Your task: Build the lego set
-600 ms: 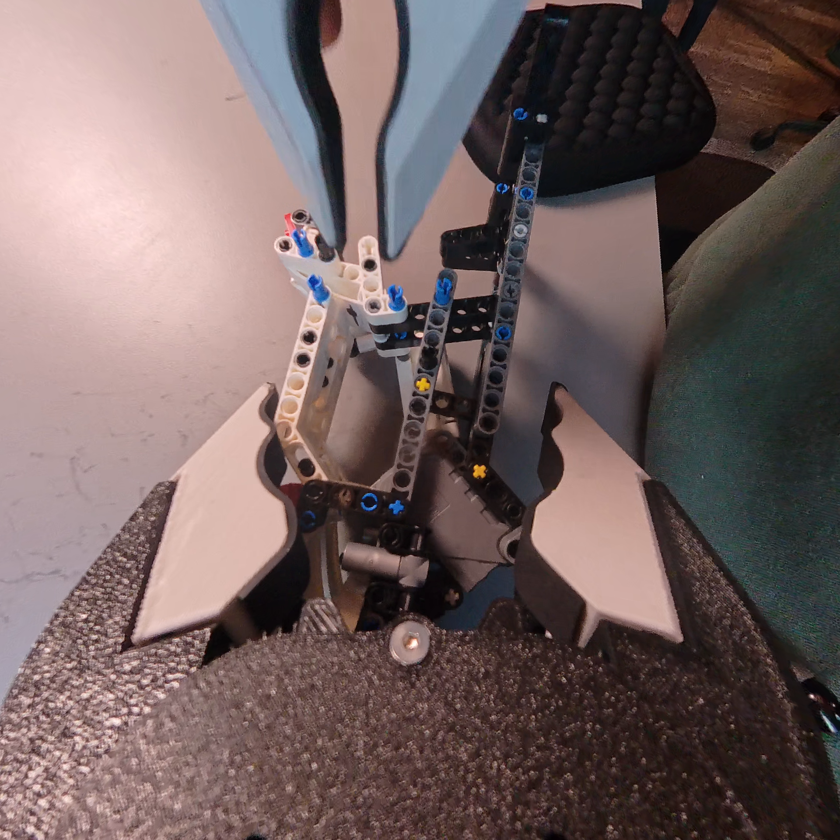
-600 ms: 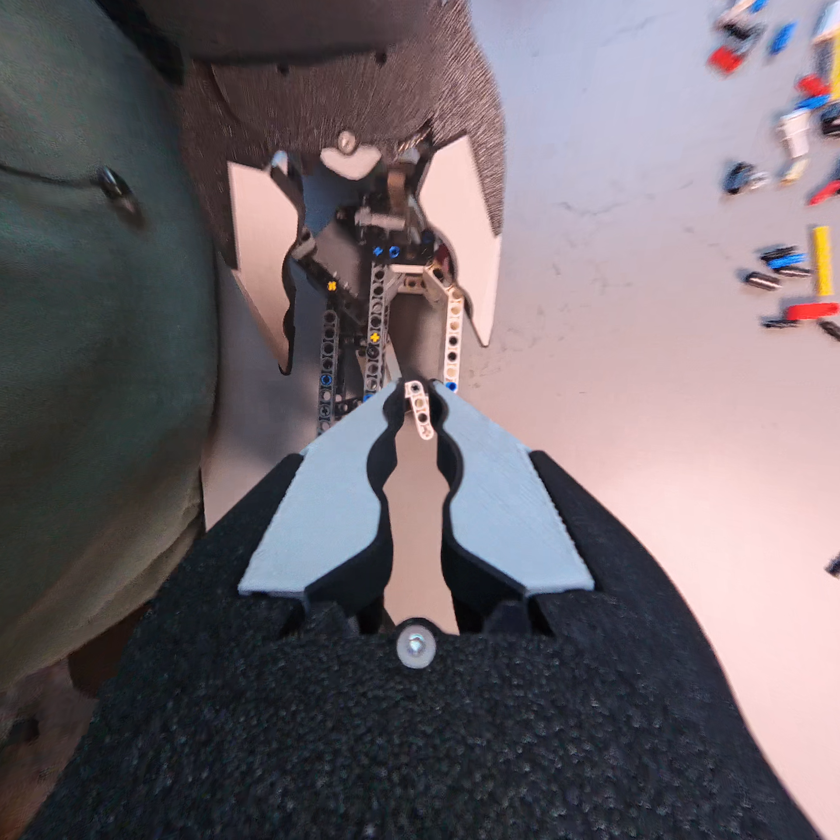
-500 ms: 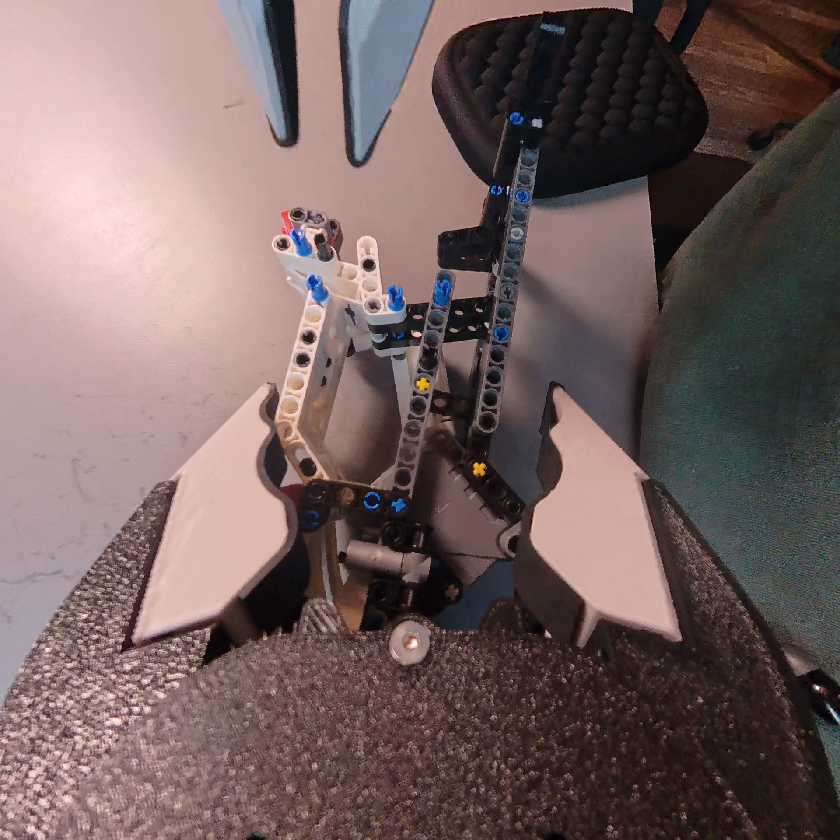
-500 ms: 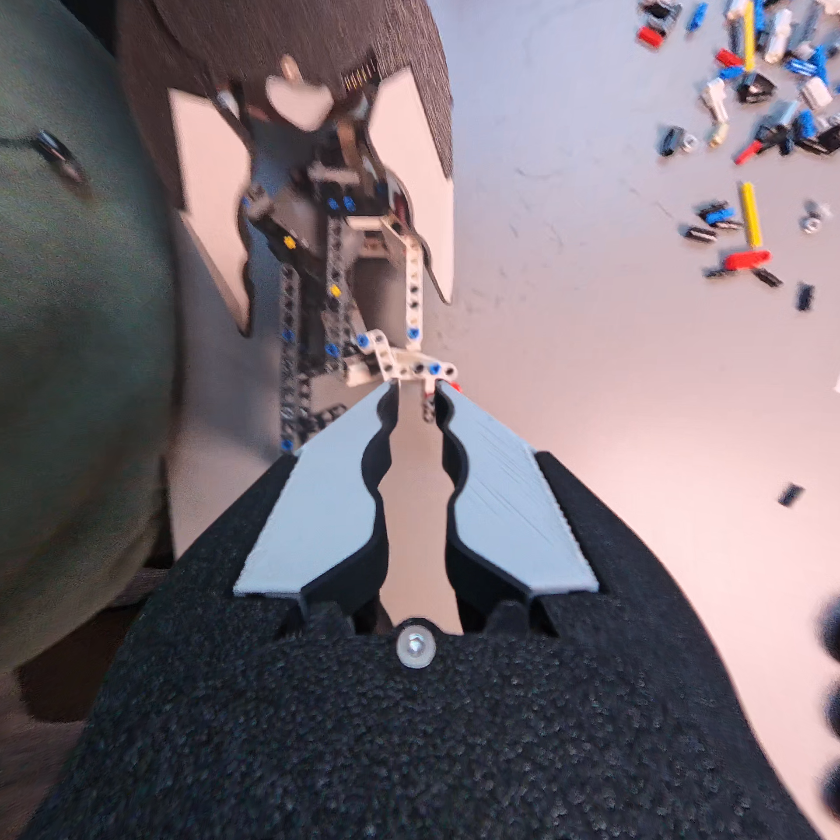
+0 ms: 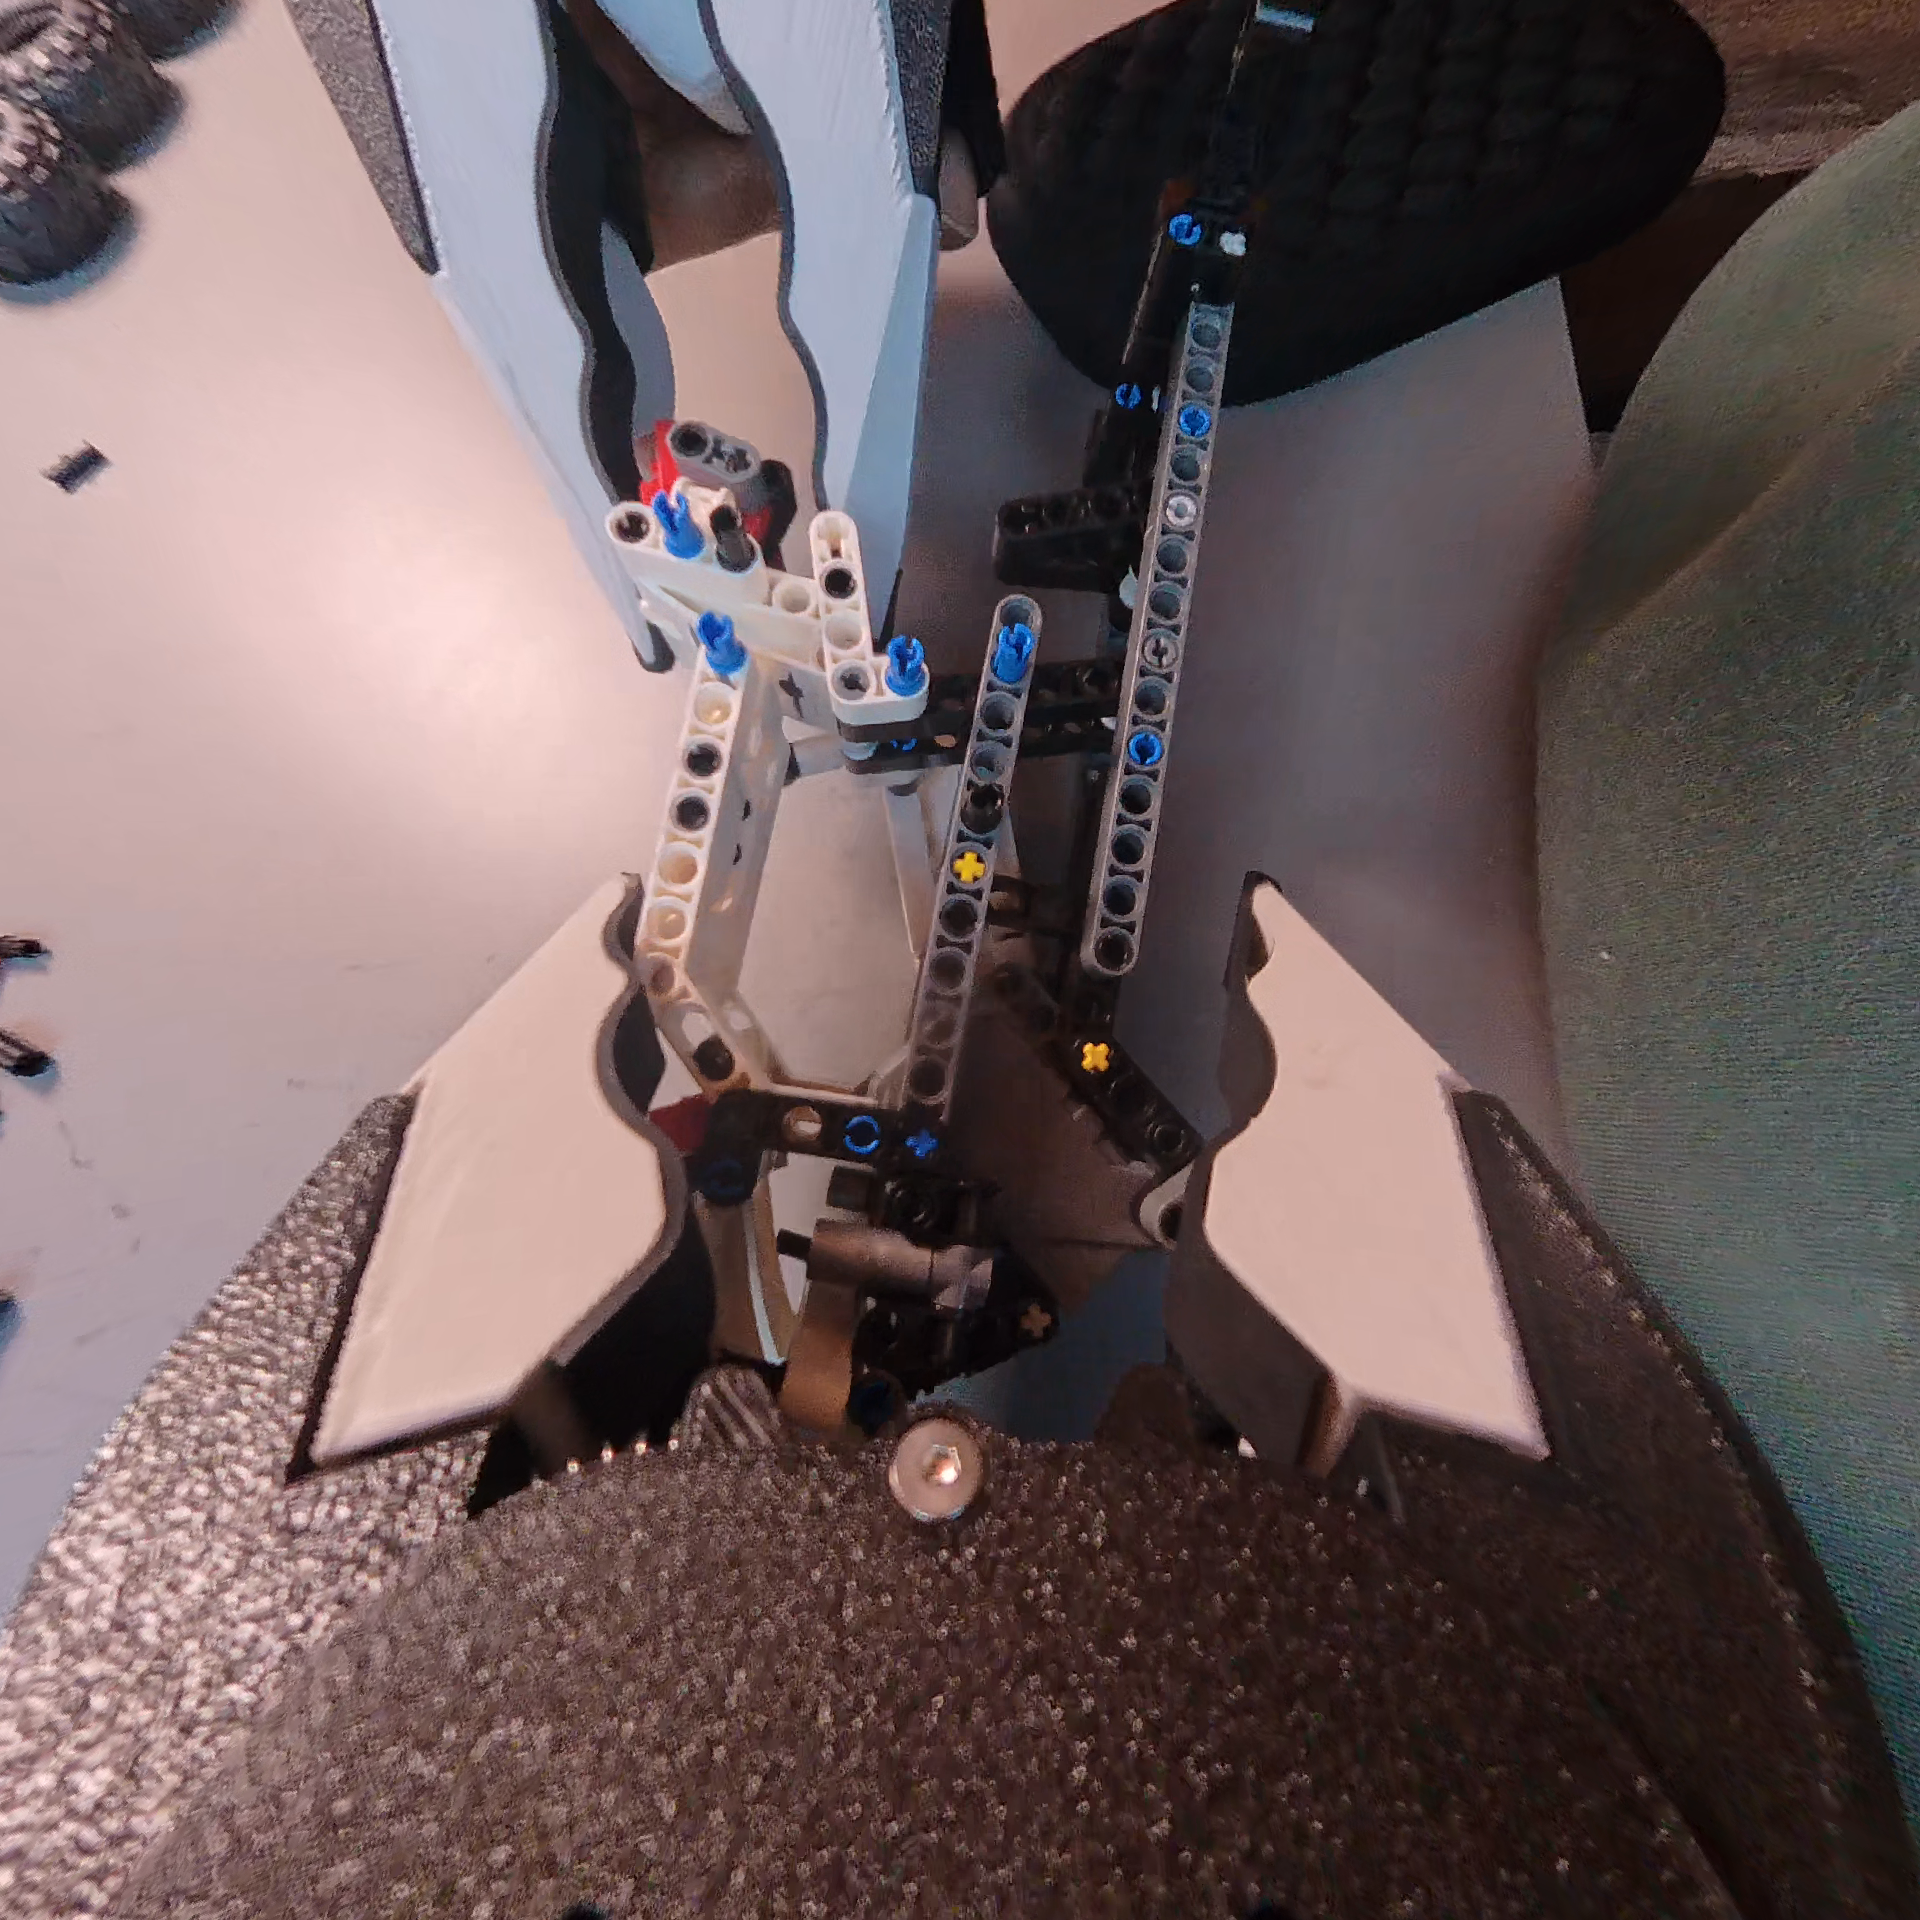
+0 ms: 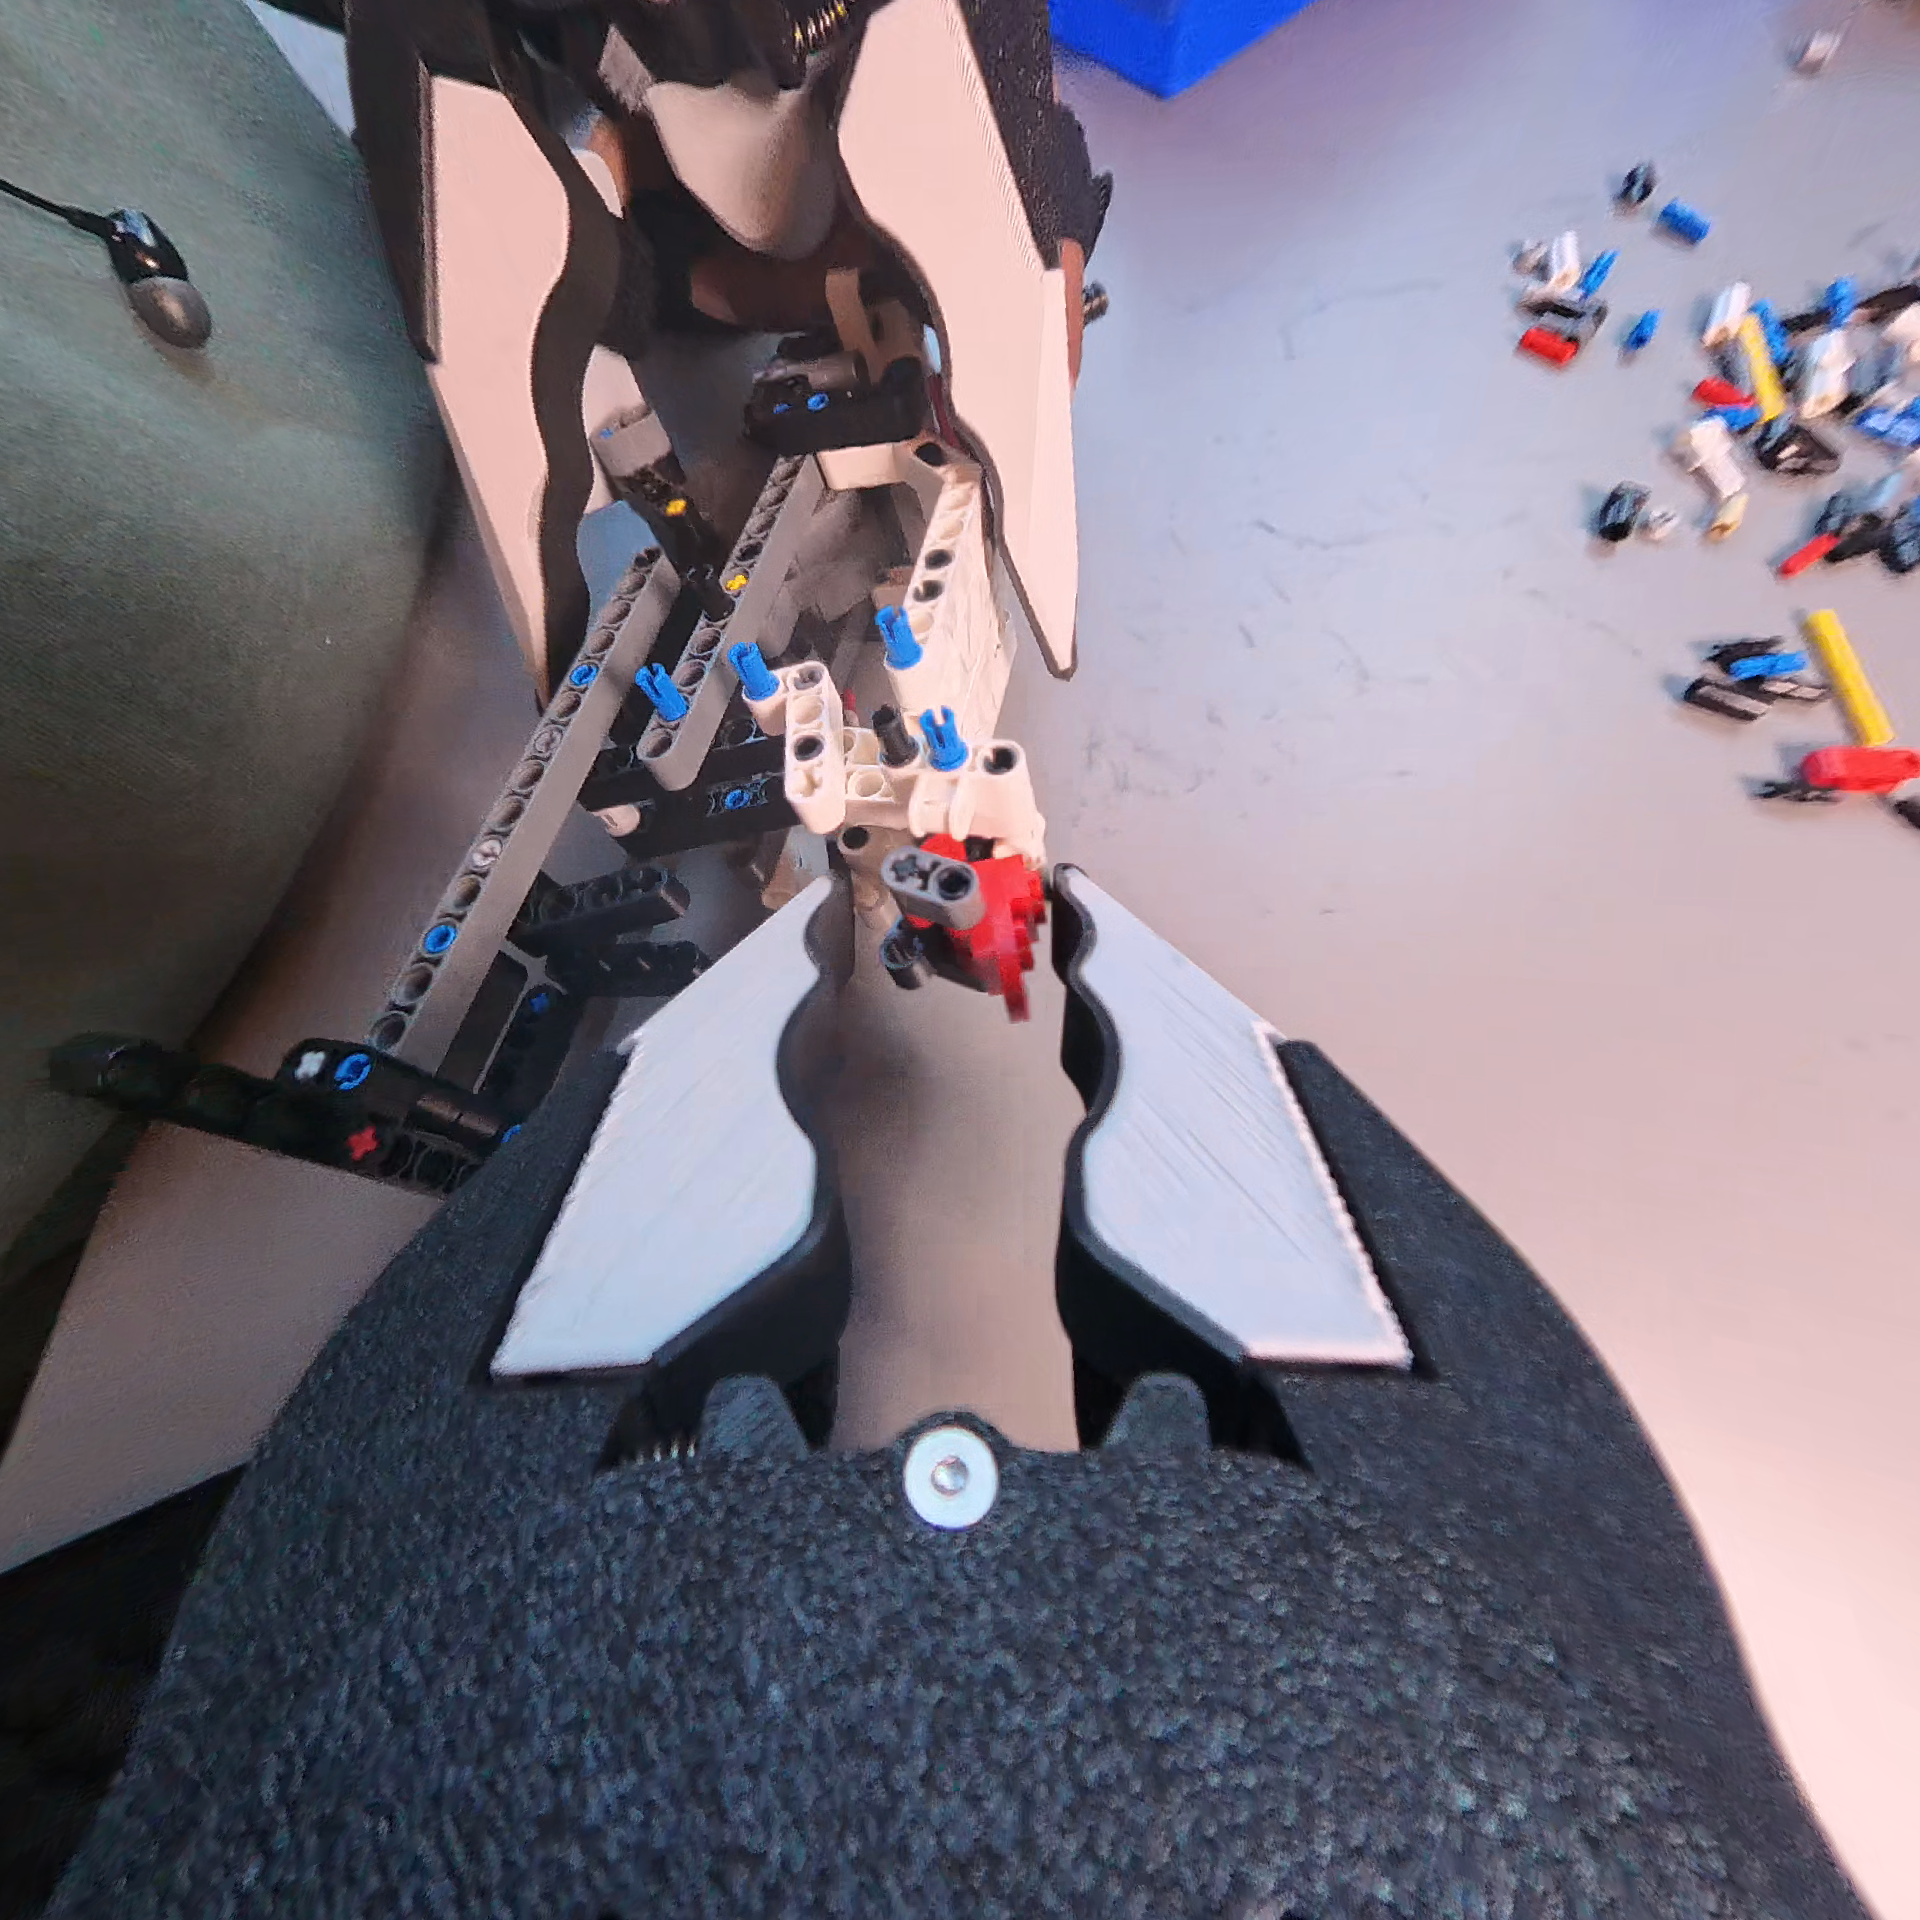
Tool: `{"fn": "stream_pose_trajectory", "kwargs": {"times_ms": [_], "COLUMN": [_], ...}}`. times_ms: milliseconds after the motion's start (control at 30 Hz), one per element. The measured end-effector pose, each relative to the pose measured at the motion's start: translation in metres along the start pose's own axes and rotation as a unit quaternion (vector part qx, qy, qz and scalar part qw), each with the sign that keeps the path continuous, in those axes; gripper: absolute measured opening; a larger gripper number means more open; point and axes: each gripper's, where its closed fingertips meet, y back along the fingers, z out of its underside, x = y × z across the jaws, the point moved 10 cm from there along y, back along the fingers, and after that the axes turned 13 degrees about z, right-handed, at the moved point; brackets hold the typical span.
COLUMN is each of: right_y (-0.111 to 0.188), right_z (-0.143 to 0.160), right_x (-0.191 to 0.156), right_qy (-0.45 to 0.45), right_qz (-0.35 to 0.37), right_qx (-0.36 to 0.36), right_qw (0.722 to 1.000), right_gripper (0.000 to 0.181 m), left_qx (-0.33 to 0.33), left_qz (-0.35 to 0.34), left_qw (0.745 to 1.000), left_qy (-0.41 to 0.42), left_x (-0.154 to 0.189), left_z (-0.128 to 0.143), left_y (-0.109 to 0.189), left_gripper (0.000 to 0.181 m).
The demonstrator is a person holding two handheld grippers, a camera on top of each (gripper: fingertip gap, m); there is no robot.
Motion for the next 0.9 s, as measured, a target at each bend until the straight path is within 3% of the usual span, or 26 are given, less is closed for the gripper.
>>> {"fn": "stream_pose_trajectory", "kwargs": {"times_ms": [200, 333, 467, 600, 733, 800, 900], "right_y": [0.018, 0.032, 0.031, 0.033, 0.04, 0.042, 0.053], "right_z": [-0.031, -0.045, -0.033, -0.013, 0.006, 0.015, 0.018], "right_x": [0.009, 0.012, -0.002, -0.016, -0.031, -0.038, -0.05], "right_qy": [0.132, 0.249, 0.353, 0.372, 0.355, 0.314, 0.233], "right_qz": [0.172, 0.332, 0.421, 0.448, 0.429, 0.399, 0.347], "right_qx": [0.009, 0.013, 0.016, 0.023, 0.002, -0.022, -0.004], "right_qw": [0.976, 0.91, 0.835, 0.812, 0.831, 0.861, 0.908], "right_gripper": [0.036, 0.03, 0.028, 0.029, 0.035, 0.047, 0.049], "left_qx": [0.024, 0.054, 0.076, 0.058, 0.084, 0.09, 0.068], "left_qz": [-0.096, -0.134, -0.15, -0.159, -0.165, -0.17, -0.19], "left_qw": [0.995, 0.989, 0.985, 0.983, 0.98, 0.979, 0.978], "left_qy": [-0.021, -0.019, 0.032, 0.066, 0.069, 0.063, 0.042], "left_x": [-0.021, -0.041, -0.06, -0.072, -0.076, -0.078, -0.082], "left_z": [-0.006, -0.012, -0.006, 0.009, 0.0, -0.005, -0.011], "left_y": [0.014, 0.031, 0.039, 0.029, 0.03, 0.029, 0.022], "left_gripper": [0.103, 0.101, 0.095, 0.09, 0.075, 0.069, 0.069]}}
